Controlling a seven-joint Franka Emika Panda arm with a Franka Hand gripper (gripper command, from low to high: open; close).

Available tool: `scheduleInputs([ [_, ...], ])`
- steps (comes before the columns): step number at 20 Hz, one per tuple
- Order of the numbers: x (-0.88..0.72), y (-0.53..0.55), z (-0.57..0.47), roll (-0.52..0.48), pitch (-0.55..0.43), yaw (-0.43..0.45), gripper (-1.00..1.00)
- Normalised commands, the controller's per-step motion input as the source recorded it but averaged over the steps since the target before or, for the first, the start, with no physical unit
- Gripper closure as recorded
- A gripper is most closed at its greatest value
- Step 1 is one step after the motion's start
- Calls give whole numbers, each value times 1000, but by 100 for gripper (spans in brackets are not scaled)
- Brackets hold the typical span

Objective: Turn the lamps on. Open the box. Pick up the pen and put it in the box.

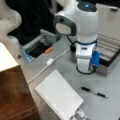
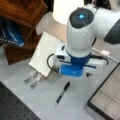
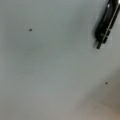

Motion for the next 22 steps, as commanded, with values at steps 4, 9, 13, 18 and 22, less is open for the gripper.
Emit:
scheduleInputs([
  [4, 335, -49, -22, -28, 120, 349, -100],
  [9, 431, -103, -22, -20, 169, 402, -100],
  [13, 461, -129, 20, -13, 207, 352, -100],
  [18, 467, -105, 9, -31, 214, 253, -100],
  [22, 443, -34, 50, -64, 237, 191, -100],
])
